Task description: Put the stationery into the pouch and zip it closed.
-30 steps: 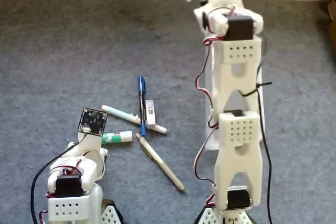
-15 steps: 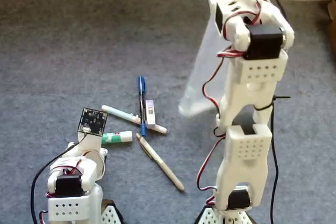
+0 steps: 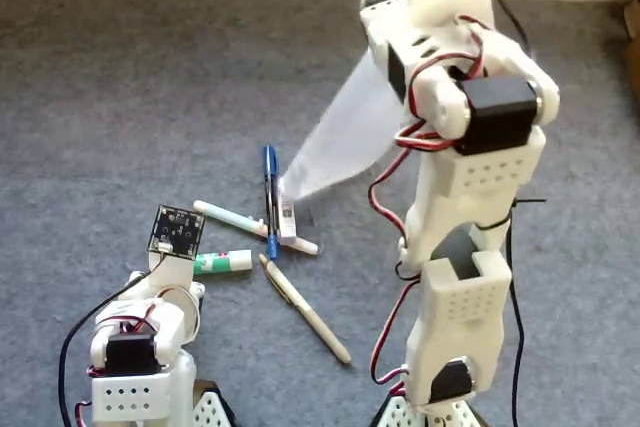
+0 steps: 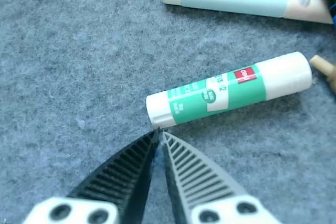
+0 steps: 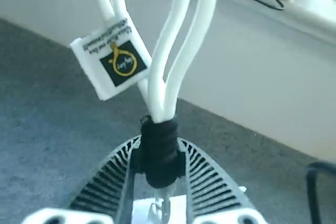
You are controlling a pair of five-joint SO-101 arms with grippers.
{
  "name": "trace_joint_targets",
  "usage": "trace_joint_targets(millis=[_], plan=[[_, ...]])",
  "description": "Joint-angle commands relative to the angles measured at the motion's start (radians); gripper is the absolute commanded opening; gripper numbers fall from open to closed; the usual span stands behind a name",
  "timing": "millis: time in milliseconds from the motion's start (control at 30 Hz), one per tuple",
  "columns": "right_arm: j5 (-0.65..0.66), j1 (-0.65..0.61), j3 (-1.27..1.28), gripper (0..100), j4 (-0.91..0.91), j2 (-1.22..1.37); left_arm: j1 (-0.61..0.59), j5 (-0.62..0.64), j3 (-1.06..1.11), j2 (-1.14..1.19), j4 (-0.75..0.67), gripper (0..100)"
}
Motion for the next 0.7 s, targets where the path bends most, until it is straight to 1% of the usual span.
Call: trace_joint_targets(millis=[0,200,300,467,567,667], plan=[[-0.104,-0.001,-0.105,0.5,0.024,-0.028,-0.008,-0.008,0.019,-0.008,0.005,1],[-0.112,-0.041,-0.087,0.5,0.024,-0.024,-0.008,-0.008,0.019,-0.008,0.005,1],[-0.112,-0.073,0.013,0.5,0.024,-0.03,-0.008,-0.008,0.019,-0.008,0.005,1],[-0.114,-0.071,0.139,0.5,0.024,-0.038,-0.007,-0.008,0.019,-0.008,0.005,1],[-0.114,-0.076,0.216,0.5,0.024,-0.096,-0.005,-0.008,0.019,-0.008,0.005,1],[-0.114,-0.077,0.383,0.5,0.024,-0.189,-0.002,-0.008,0.019,-0.008,0.005,1]])
